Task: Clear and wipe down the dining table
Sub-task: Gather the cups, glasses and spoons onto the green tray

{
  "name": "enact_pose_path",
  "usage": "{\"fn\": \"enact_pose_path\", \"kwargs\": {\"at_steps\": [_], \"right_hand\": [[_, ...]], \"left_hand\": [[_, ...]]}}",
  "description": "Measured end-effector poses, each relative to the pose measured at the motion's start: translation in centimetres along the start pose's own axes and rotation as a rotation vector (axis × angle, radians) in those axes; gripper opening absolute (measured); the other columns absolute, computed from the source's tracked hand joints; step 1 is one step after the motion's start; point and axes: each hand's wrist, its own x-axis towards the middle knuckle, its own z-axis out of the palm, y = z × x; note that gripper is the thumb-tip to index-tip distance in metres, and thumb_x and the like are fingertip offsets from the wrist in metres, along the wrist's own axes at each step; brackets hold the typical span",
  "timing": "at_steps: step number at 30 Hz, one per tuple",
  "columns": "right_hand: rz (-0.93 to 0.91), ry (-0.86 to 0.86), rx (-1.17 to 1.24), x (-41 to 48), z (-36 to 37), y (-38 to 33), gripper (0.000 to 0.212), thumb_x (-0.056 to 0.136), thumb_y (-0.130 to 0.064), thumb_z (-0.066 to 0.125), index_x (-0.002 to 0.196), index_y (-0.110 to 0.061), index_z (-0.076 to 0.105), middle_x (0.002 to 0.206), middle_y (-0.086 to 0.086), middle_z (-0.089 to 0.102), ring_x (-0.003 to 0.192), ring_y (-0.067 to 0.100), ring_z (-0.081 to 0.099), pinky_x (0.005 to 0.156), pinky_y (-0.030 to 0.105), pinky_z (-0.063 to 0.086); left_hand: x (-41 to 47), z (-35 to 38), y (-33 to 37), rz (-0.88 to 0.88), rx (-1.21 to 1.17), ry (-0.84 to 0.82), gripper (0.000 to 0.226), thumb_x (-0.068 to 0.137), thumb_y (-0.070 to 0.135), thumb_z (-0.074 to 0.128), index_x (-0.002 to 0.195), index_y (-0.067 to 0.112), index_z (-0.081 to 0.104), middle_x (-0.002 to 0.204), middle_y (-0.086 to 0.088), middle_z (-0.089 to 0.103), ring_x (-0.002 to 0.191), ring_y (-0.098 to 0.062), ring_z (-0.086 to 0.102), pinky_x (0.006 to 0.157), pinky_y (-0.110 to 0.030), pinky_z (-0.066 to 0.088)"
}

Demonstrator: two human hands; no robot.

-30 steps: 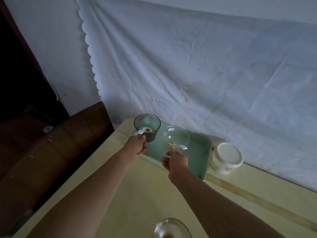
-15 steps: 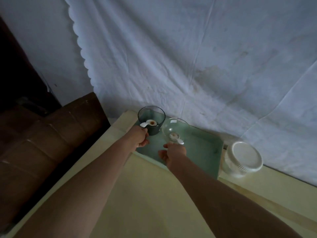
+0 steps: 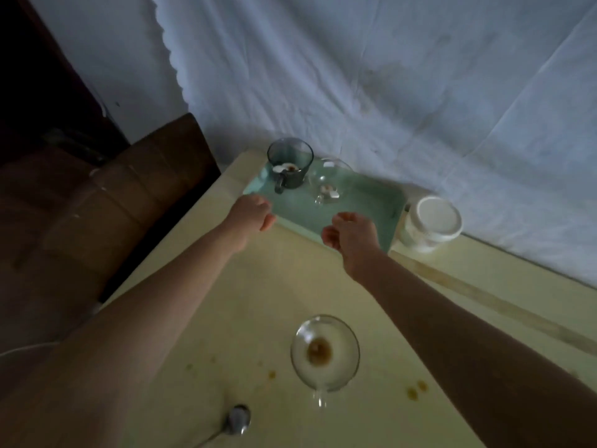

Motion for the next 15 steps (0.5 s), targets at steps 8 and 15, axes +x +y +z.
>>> {"fn": "enact_pose_path", "kwargs": {"at_steps": [8, 15], "right_hand": [[-0.124, 0.069, -0.161, -13.5, -7.8, 4.2, 0.012, 0.090, -0.002, 0.046, 0.094, -0.009, 0.055, 0.070, 0.009, 0.059, 0.057, 0.016, 0.051, 0.052, 0.024, 0.045], [0.047, 0.081, -0.250, -20.6, -10.4, 13.2, 0.014, 0.090, -0.002, 0.046, 0.100, 0.002, 0.055, 0.067, 0.008, 0.056, 0.052, 0.014, 0.047, 0.037, 0.014, 0.038]], "left_hand": [[-15.1, -1.3, -4.9, -0.033, 0.018, 0.018, 0.006, 0.088, 0.007, 0.054, 0.088, 0.009, 0.060, 0.069, -0.007, 0.058, 0.054, -0.011, 0.047, 0.051, -0.021, 0.037], [-25.5, -3.0, -14.0, -0.107, 0.546, 0.084, 0.020, 0.082, 0.024, 0.064, 0.097, 0.012, 0.068, 0.096, -0.002, 0.069, 0.090, -0.019, 0.063, 0.074, -0.027, 0.047]]}}
